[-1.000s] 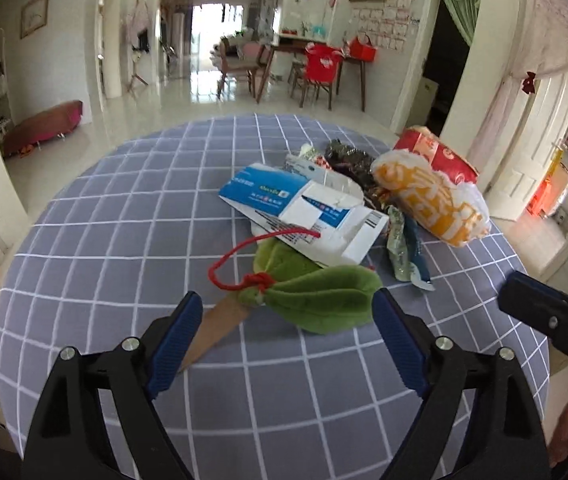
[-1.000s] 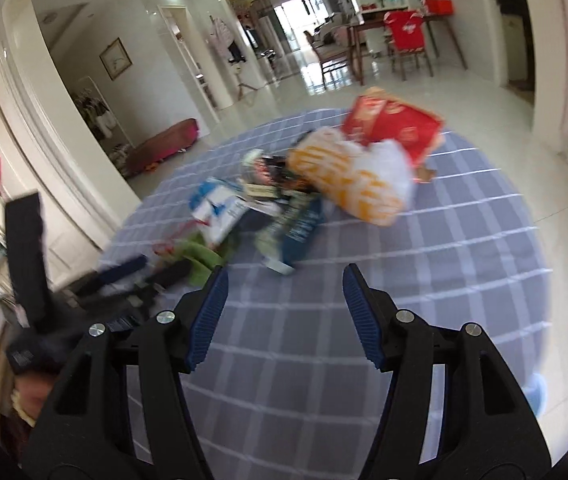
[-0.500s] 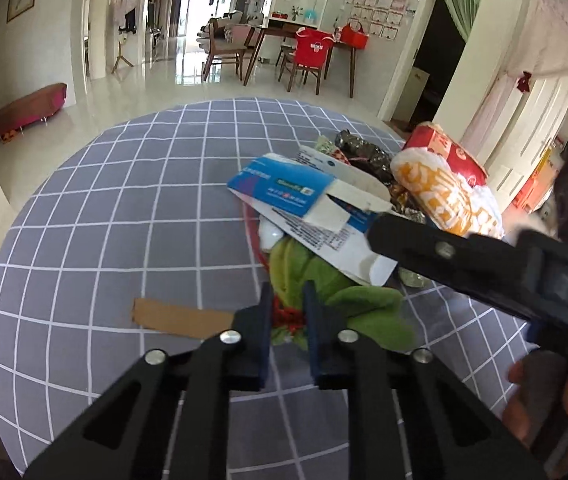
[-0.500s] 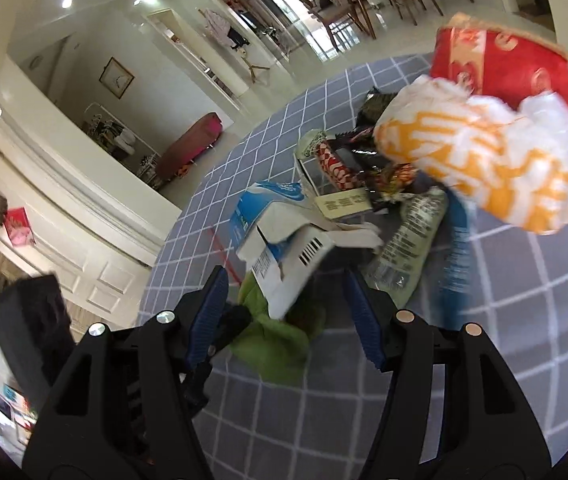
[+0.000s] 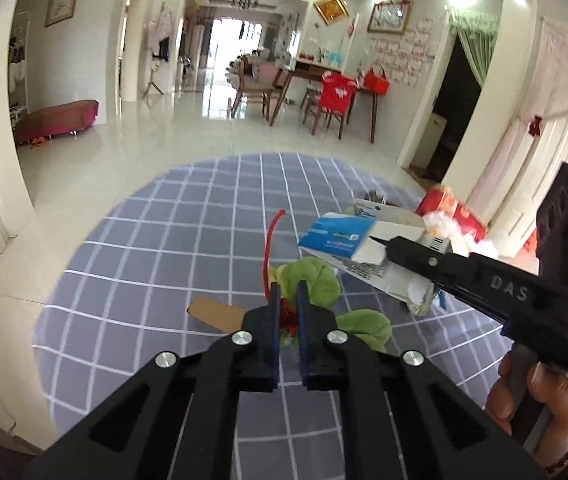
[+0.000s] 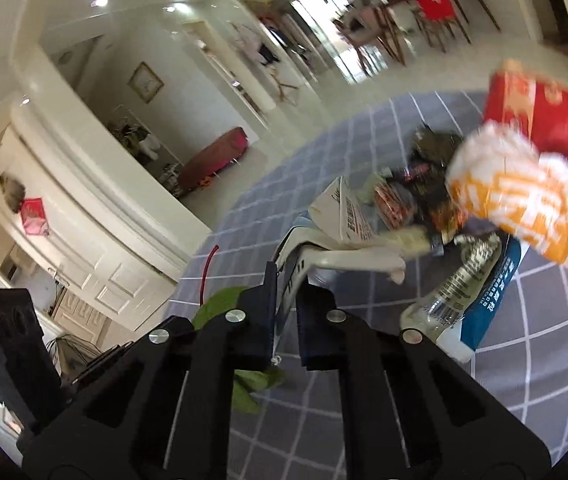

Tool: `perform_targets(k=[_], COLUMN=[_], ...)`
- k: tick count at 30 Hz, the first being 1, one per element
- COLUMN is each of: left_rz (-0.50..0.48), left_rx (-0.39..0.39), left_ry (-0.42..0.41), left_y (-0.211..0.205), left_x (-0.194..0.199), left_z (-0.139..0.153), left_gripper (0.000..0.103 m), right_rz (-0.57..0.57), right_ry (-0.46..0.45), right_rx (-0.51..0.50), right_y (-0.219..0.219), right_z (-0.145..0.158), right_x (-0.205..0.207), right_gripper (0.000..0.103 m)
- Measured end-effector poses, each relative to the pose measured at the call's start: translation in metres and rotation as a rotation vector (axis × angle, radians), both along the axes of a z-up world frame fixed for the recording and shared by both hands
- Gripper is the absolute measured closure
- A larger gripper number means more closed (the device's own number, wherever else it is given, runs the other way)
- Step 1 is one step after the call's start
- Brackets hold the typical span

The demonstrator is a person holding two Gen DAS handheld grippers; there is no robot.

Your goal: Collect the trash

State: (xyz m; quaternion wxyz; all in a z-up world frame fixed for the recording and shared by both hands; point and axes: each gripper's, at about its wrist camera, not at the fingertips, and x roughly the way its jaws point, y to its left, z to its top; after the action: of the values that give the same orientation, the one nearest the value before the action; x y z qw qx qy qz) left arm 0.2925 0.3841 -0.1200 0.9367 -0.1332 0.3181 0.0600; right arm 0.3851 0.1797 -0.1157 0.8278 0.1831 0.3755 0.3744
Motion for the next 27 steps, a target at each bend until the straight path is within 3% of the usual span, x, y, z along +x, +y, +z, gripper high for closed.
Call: perform_targets(k=[7, 12, 20, 27], left_rz=[-0.009, -0.071, -0.237, -0.428], left_rx=[0.021, 0.045, 0.092, 0.110], left_ry=[-0.083, -0.123, -0.146, -0.115], left_y=[-0.018, -0.065, -0.182, -0.306], left_x=[-0.030, -0.038, -0.029, -0.011], left_z=[0.040, 0.063, 0.078, 0.066], left_gripper=[0.096, 0.096, 0.096, 0.096], right_rz=[-0.006, -0.045, -0.195, -0.368], right_ry=[-0.086, -0.150, -0.210, -0.217], right_rx=[0.037, 0.043, 0.037, -0.013], right_y=[-0.031, -0.080, -0.207, -0.327], right_z=[0.041, 0.065, 0.076, 0.059], right_x=[-0.029, -0.057, -0.100, -0.129], right_gripper=[0.094, 0.094, 0.094, 0.094])
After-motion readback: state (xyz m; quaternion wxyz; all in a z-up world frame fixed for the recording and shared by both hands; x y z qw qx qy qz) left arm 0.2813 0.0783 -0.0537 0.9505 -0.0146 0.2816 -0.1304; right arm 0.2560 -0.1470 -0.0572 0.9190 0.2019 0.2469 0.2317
